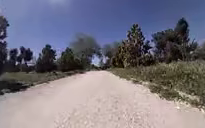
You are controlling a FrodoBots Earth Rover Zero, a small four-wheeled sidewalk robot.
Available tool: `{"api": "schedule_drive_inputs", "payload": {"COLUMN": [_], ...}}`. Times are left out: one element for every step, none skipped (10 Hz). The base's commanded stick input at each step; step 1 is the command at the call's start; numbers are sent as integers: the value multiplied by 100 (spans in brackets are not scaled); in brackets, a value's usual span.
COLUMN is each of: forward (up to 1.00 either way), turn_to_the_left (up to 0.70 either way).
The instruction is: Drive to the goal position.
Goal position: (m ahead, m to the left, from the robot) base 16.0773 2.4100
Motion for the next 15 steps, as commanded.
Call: {"api": "schedule_drive_inputs", "payload": {"forward": [70, 70, 70, 70, 70, 70, 70, 70, 70, 70, 70, 70, 70, 70, 70], "turn_to_the_left": [1, 1, 1, 1, 1, 1, 1, 1, 1, 1, 1, 1, 1, 1, 1]}}
